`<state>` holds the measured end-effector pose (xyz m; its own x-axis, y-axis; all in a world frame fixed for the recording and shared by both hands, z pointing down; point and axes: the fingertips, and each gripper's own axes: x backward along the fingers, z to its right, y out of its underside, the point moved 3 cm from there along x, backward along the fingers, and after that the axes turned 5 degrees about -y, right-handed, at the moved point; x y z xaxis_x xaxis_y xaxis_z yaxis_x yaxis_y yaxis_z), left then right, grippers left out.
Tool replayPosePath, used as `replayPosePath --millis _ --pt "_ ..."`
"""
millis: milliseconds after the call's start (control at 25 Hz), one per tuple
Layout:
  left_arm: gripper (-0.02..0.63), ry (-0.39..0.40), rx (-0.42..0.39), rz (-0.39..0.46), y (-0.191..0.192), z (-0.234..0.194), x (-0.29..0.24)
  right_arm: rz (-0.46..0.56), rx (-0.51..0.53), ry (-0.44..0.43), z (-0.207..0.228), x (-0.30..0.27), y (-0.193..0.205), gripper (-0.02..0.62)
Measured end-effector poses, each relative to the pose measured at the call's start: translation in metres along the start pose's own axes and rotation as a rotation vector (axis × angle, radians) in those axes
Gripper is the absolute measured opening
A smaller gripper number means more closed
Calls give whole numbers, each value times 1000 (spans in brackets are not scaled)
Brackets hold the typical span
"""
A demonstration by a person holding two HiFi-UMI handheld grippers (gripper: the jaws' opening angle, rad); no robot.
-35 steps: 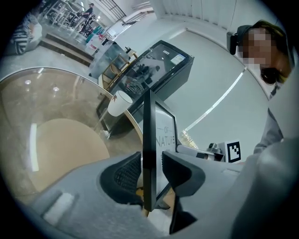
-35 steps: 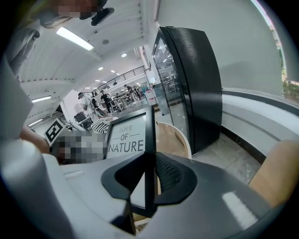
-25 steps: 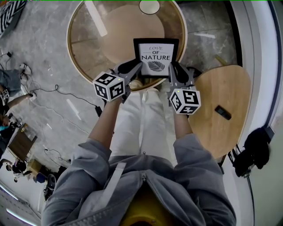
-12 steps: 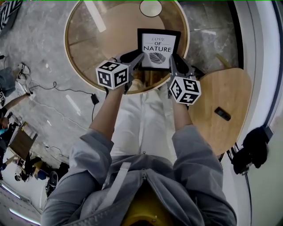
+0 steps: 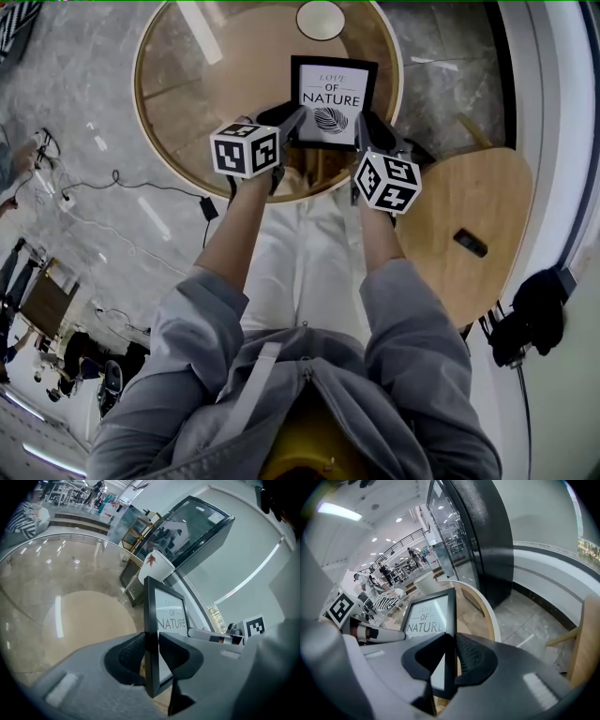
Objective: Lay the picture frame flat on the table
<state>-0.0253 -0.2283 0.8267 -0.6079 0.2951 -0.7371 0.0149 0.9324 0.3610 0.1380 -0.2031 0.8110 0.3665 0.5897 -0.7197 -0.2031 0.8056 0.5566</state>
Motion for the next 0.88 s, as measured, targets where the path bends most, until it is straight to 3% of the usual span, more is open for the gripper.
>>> replayPosePath --millis 320,480,880 --pt "109 -100 15 -50 1 -6 -7 -49 -62 31 6 -5 7 72" --pt "155 -109 5 -12 -8 -5 0 -49 -34 74 2 -1 6 101" --pt "137 -119 -84 47 -21 28 39 2 -13 77 -13 41 -17 61"
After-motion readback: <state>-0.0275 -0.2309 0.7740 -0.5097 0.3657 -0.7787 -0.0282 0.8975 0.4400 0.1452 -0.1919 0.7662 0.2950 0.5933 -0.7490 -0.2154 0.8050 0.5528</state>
